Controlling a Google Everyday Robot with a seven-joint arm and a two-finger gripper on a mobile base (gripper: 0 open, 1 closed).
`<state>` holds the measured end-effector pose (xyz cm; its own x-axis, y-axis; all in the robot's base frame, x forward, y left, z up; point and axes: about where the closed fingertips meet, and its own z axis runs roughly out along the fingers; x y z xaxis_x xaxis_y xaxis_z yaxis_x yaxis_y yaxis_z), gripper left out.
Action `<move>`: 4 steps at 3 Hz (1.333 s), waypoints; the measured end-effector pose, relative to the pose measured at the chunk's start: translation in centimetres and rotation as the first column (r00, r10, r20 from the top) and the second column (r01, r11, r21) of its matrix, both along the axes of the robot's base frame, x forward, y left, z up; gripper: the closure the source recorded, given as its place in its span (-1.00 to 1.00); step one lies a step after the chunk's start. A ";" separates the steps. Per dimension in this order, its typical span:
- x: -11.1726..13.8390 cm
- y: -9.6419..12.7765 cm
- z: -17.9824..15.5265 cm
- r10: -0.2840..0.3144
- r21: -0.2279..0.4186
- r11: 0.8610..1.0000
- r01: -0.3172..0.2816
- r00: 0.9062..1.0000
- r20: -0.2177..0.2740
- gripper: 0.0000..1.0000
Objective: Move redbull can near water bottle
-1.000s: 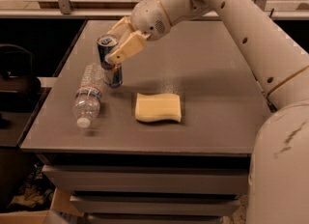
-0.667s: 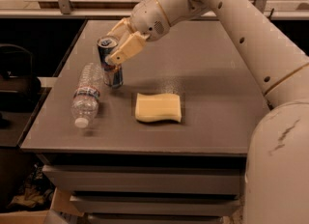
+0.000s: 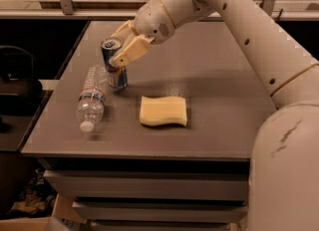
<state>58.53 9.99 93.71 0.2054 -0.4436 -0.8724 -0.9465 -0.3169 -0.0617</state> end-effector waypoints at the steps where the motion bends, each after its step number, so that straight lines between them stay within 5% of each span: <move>1: 0.0 0.0 -0.3 0.004 0.001 1.000 -0.004 1.000 -0.011 -0.74; 2: -0.1 0.0 -0.7 0.008 0.005 1.000 -0.008 1.000 -0.024 -1.00; 4: -0.3 -0.3 -0.4 0.027 0.021 0.999 -0.027 0.999 -0.030 -1.00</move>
Offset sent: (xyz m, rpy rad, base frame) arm -0.0015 -0.0072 -0.0090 0.0027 0.0346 0.0078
